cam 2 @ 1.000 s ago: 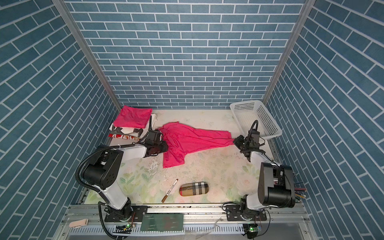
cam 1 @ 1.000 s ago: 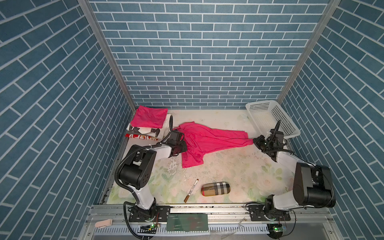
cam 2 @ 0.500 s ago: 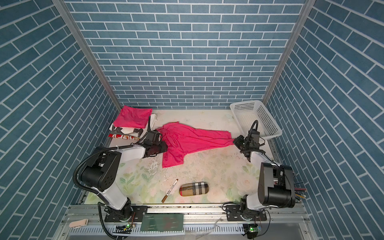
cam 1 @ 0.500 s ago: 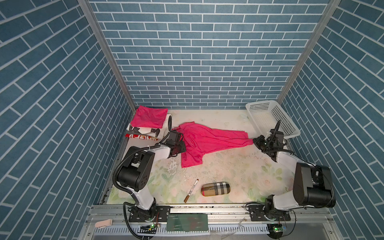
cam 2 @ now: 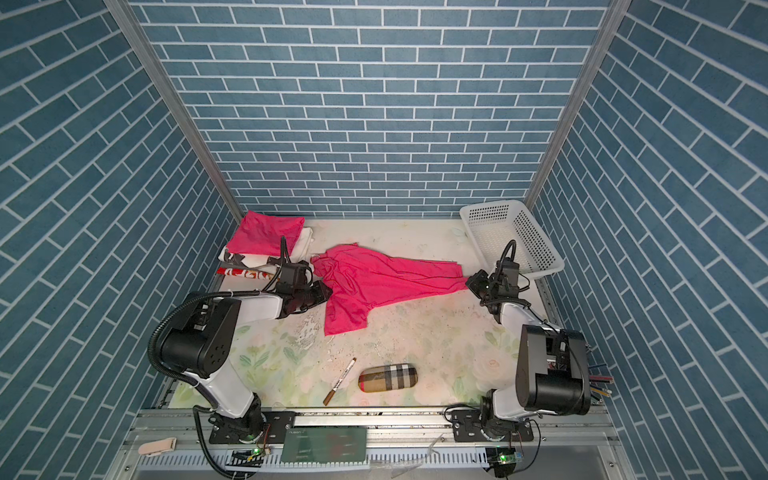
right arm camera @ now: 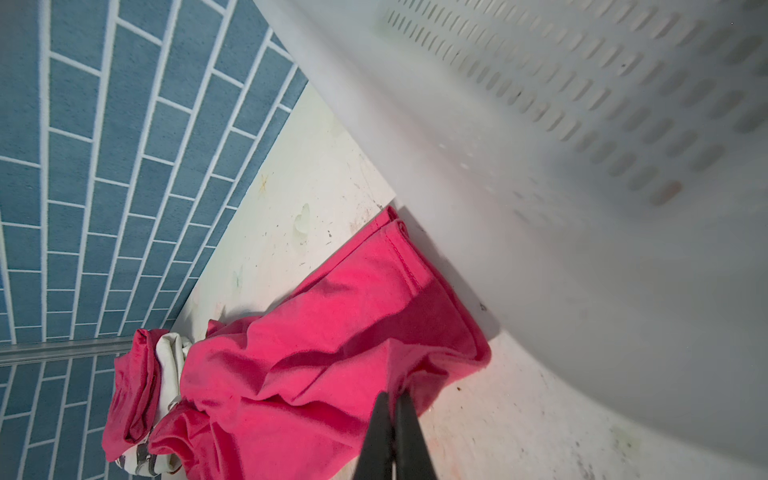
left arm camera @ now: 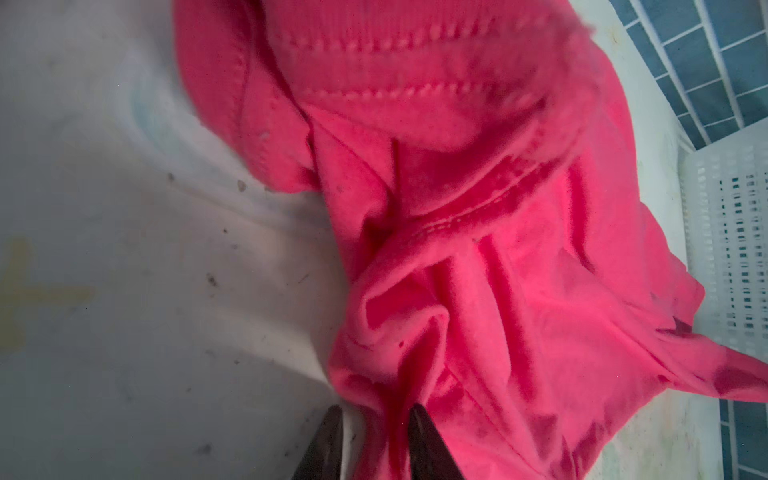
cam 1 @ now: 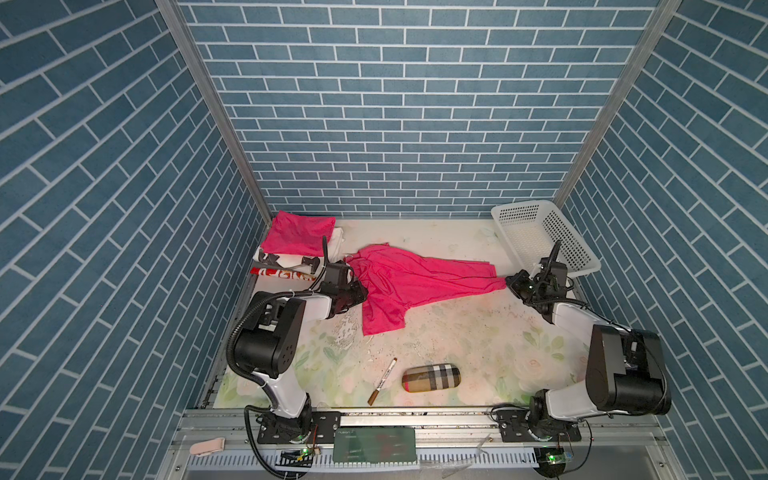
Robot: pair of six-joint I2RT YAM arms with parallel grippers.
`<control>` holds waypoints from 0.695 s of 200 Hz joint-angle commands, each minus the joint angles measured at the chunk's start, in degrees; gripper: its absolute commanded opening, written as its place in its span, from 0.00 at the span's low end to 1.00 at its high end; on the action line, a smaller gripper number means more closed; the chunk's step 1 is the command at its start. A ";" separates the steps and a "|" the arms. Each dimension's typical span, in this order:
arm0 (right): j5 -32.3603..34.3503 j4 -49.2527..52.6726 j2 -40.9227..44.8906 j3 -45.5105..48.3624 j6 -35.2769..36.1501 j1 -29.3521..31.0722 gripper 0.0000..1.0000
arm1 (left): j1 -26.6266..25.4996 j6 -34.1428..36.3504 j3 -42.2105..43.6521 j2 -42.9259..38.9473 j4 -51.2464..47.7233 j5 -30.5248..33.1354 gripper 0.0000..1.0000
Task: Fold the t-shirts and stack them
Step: 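Hold the shirt collar with the left gripper while the right gripper holds the hem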
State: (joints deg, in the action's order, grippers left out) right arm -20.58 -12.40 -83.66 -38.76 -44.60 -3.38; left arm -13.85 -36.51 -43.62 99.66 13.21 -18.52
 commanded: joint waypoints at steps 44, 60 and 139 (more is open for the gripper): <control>0.01 -0.89 -0.54 -1.19 -0.14 0.24 0.01 | -0.72 1.78 -1.65 3.72 -7.82 3.23 0.18; 0.01 -0.96 -0.59 -1.26 -0.20 0.30 0.02 | -0.74 2.11 -2.99 4.85 -9.78 4.63 0.19; 0.28 -1.23 -0.85 -0.88 -0.05 0.21 0.02 | -0.17 1.62 -0.23 1.42 -8.65 5.44 0.21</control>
State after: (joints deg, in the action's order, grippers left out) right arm -20.56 -12.45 -83.68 -38.76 -44.64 -3.38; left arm -14.37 -35.11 -46.89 101.16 9.37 -14.37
